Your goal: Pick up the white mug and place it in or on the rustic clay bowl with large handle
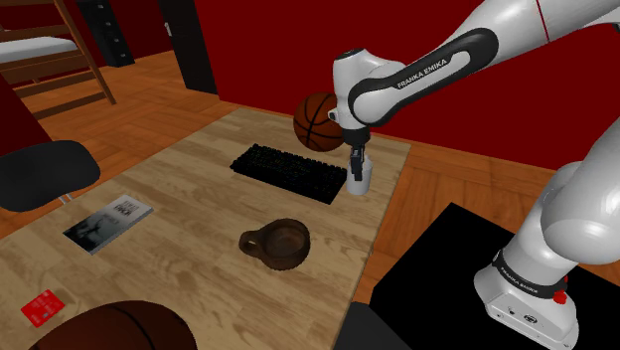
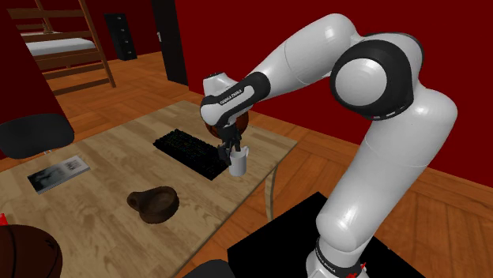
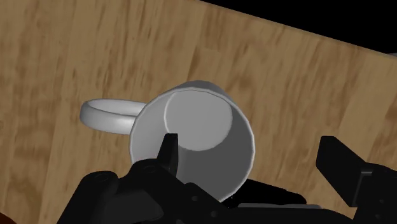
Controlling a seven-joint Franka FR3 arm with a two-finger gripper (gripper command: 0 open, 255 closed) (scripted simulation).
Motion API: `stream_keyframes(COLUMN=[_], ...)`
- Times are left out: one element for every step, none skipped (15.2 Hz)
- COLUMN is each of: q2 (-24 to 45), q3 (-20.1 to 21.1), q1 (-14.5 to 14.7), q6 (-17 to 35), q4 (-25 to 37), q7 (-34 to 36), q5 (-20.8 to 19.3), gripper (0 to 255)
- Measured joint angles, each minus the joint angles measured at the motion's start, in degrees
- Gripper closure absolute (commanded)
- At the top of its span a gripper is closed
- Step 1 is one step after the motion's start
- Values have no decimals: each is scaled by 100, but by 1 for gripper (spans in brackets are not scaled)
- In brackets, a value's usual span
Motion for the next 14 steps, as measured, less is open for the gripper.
stream_keyframes(q2=[37,59,66,121,157,169,175,176,177,177,178,178,178,178], q3=[0,-1,5,-5,-5,-4,-3,-4,-4,-5,-5,-5,-5,-5], q1=[-1,-2,3,-8,-9,-8,-7,-8,-9,-9,-9,-10,-10,-10], q6=[73,151,222,308,378,410,427,437,442,444,446,447,447,447], q4=[-39,-97,-163,-192,-228,-249,-259,-267,-270,-272,-273,-273,-274,-274], q7=[3,8,24,17,27,34,37,37,36,36,35,35,35,35], q5=[-8,-16,-18,-35,-44,-46,-48,-49,-50,-50,-50,-50,-50,-50], gripper=[0,0,0,0,0,0,0,0,0,0,0,255,255,255])
